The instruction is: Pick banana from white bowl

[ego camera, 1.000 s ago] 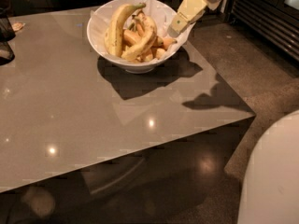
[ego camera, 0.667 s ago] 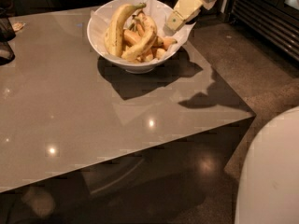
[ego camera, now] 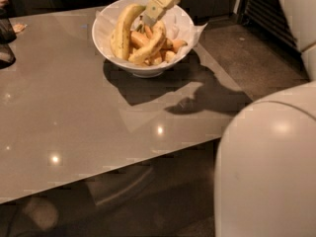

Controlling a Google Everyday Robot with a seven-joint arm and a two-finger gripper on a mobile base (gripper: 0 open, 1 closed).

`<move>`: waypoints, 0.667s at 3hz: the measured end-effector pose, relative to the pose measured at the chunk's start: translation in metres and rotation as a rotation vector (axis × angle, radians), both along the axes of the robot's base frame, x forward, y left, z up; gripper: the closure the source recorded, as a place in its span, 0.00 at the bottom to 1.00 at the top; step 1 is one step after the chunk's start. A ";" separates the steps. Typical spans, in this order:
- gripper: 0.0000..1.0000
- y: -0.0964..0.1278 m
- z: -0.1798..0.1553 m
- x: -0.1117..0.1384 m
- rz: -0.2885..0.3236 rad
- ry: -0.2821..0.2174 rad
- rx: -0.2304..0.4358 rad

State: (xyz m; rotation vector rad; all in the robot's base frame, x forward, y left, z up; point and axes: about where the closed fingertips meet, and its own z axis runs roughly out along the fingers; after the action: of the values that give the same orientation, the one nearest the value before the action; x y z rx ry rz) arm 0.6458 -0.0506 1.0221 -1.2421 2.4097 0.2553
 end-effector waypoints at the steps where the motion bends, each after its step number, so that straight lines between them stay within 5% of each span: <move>1: 0.00 0.030 -0.001 0.013 0.013 0.003 -0.015; 2: 0.13 0.047 -0.014 0.032 -0.014 0.023 -0.020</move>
Offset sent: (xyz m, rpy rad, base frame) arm 0.0294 0.0388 -0.0246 -0.1240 0.2079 -0.0242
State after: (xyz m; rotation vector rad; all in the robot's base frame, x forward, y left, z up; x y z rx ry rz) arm 0.6780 -0.0039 1.0081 -1.2369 2.4453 0.2434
